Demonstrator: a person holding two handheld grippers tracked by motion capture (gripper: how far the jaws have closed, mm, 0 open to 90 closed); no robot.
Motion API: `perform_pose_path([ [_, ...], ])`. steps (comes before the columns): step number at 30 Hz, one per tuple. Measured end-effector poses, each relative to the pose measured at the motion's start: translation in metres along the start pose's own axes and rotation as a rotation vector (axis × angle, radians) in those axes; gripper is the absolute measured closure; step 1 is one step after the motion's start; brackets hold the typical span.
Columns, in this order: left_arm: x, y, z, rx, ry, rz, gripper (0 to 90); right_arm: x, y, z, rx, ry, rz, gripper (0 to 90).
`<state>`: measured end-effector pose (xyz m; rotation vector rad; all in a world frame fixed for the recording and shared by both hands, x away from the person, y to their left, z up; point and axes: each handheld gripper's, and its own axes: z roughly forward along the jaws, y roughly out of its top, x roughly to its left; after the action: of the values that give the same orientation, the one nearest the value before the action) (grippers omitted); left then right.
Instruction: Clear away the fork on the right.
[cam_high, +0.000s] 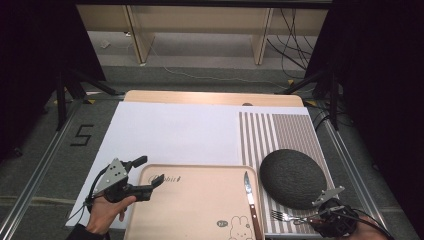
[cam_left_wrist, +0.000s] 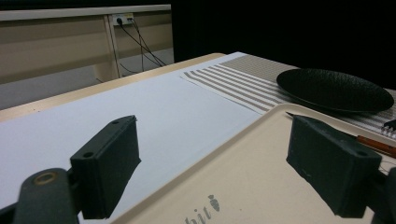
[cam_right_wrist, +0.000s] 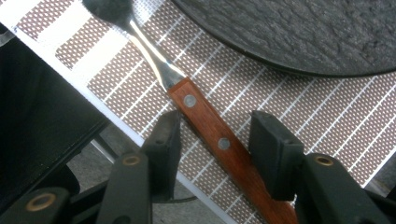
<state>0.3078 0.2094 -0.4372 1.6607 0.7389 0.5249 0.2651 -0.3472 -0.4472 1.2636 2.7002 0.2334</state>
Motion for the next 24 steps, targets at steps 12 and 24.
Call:
perform_pose_path([
  [12, 0.000, 0.000, 0.000, -0.003, 0.000, 0.001, 16.1, 0.008, 0.006, 0.000, 0.011, -0.004, -0.075, 68.2],
  [24, 0.001, 0.000, 0.000, -0.019, 0.007, -0.006, 16.4, 0.013, 0.013, 0.002, 0.031, 0.009, -0.119, 72.8],
])
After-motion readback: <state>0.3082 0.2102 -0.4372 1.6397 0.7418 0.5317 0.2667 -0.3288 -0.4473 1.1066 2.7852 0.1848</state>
